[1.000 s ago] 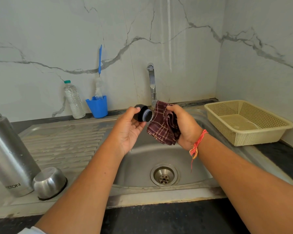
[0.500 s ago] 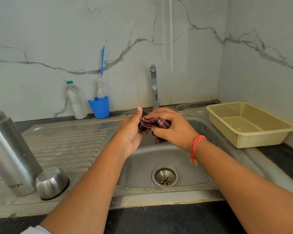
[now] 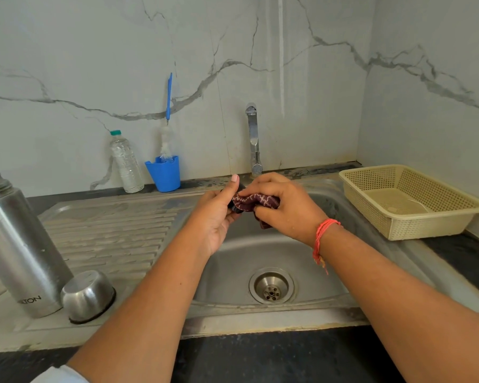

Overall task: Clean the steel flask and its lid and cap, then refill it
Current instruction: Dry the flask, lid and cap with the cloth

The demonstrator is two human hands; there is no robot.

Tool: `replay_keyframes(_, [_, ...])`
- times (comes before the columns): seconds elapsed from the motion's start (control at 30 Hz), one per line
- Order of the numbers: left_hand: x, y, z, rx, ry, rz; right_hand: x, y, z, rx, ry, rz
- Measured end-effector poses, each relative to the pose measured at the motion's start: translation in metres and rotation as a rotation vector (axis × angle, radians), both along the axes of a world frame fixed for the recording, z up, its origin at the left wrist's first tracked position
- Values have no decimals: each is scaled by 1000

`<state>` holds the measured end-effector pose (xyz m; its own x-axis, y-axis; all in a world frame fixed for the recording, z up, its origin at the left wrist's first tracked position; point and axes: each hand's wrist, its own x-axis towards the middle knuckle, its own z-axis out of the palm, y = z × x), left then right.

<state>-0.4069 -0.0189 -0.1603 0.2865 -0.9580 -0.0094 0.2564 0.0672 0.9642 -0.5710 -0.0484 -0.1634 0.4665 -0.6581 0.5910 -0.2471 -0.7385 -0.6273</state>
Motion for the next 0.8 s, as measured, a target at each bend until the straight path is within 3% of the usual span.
replay_keyframes(0.23, [-1,5,5,-15,136,-40,-3,-13,-5,153,-58,-169])
replay_keyframes(0.3, [1,6,7,-37,230,-50,-4,-20,-13,319,-151,-195])
replay_keyframes(0.37, [1,9,10,-46,233,-109,-3,-25,-15,569,-378,-149])
replay_keyframes(0.5, [-5,14,9,3,-91,-168,0,-28,-9,891,-731,-7])
replay_keyframes(0.63, [-13,15,4,44,-376,-151,-2,-24,-6,963,-813,77])
replay_keyframes(0.8, [-14,12,-1,68,-466,-118,-1,-20,-4,989,-906,139])
